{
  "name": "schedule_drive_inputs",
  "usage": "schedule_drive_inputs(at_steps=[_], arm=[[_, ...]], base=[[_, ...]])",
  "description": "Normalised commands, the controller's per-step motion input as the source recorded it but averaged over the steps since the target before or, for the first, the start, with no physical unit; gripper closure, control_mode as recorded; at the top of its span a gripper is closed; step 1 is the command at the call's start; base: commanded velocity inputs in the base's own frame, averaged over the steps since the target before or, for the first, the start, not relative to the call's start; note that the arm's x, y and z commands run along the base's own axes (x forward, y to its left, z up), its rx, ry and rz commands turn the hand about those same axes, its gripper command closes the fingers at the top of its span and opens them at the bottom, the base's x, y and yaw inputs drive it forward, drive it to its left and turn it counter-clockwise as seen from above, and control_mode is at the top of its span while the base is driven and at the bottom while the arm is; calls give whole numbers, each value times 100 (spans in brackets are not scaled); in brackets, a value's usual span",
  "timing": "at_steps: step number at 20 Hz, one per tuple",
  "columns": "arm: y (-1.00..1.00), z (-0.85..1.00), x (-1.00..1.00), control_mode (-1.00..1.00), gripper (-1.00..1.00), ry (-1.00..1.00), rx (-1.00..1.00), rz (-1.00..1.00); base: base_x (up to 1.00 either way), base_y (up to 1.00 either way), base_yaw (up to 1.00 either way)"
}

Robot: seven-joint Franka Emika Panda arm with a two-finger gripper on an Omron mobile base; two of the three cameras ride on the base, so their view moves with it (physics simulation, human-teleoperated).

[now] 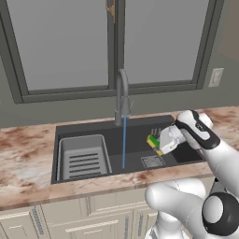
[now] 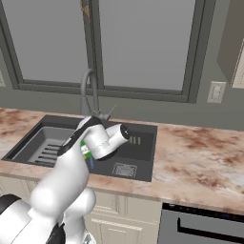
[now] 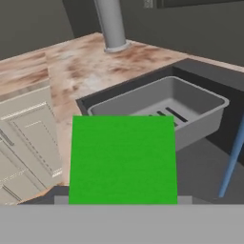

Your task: Soak the sponge with water for a few seconds and then drop it inside the sink.

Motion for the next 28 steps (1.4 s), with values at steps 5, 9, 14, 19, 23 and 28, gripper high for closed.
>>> schedule_drive_inputs(at_steps=[5,9,14,19,23,28], arm=[[12,-2,17,-100,100,2,0,0],[10,-5,7,-100,100,0,0,0],[12,-11,1,-100,100,0,0,0],[15,-11,1,-100,100,0,0,0],[14,-16,6,-100,100,1,0,0],[12,-7,9,-100,100,4,0,0]], base=[[0,0,0],[0,0,0],[0,0,0],[0,0,0],[0,0,0],[0,0,0]])
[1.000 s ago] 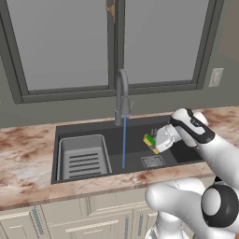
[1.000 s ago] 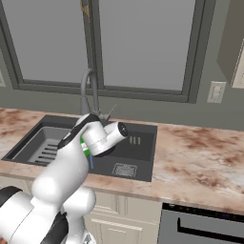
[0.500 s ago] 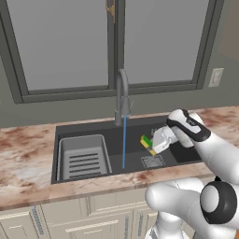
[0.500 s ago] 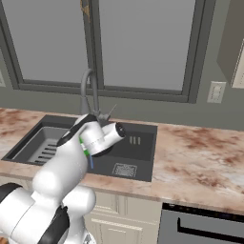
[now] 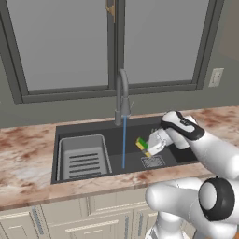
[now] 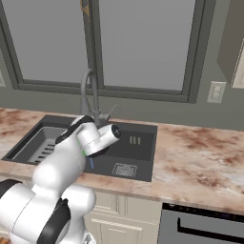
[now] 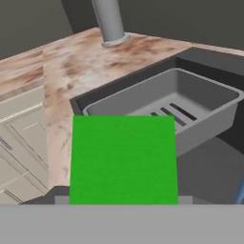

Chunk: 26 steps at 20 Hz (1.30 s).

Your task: Soak the sponge with water for a few seconds and then drop it inside the sink.

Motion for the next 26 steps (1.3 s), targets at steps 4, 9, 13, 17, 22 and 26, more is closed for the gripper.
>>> schedule_drive_inputs(at_steps=[4,9,13,17,22,26], arm=[[6,-12,11,-100,100,4,0,0],[1,-13,15,-100,100,5,0,0],[0,-19,10,-100,100,4,0,0],[1,-9,5,-100,100,2,0,0],[1,0,2,-100,100,0,0,0],[0,0,13,-100,100,0,0,0]], base=[[0,0,0],[0,0,0],[0,0,0],[0,0,0],[0,0,0],[0,0,0]])
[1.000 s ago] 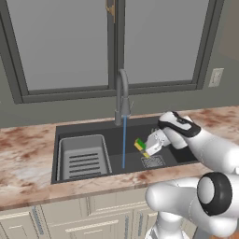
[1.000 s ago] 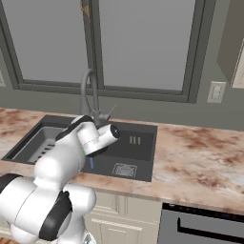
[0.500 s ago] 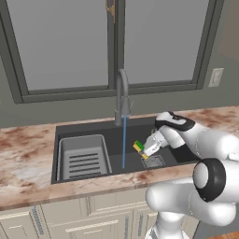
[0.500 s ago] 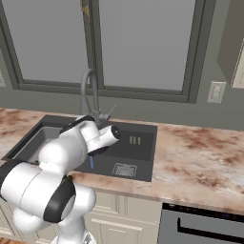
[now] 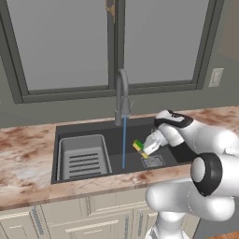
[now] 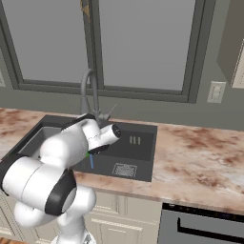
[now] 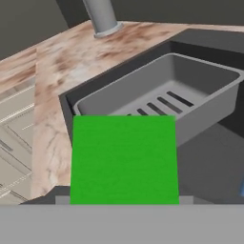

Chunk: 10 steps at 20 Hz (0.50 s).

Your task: Soak the sponge with water for a few seconds and then drop it inside the sink.

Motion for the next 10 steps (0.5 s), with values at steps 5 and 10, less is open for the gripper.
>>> schedule_drive_inputs(at_steps=[5,10], arm=[[0,-6,23,-100,100,0,-1,0],[3,-7,21,-100,100,0,-2,0]], base=[[0,0,0],[0,0,0]])
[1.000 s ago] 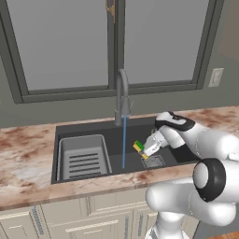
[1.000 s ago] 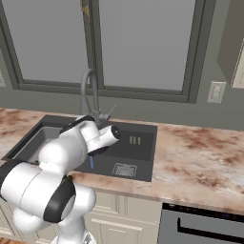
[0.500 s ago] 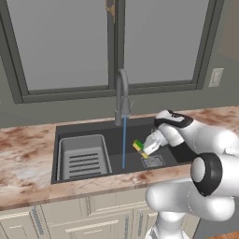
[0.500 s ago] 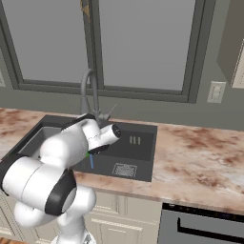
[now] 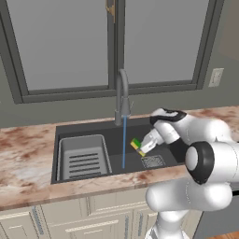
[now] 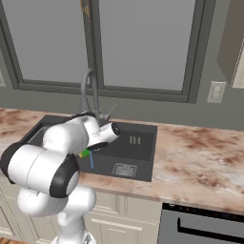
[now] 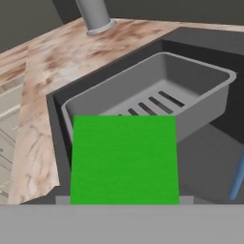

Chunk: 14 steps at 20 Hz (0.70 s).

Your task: Soak the sponge with water for a few seconds and then drop it inside the sink.

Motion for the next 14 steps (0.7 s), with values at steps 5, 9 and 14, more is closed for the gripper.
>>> schedule_drive_inputs(at_steps=[5,9,14], arm=[[1,-5,19,-100,100,0,-2,0],[0,-4,18,-100,100,0,-2,0],[0,-6,17,-100,100,0,-2,0]], base=[[0,0,0],[0,0,0],[0,0,0]])
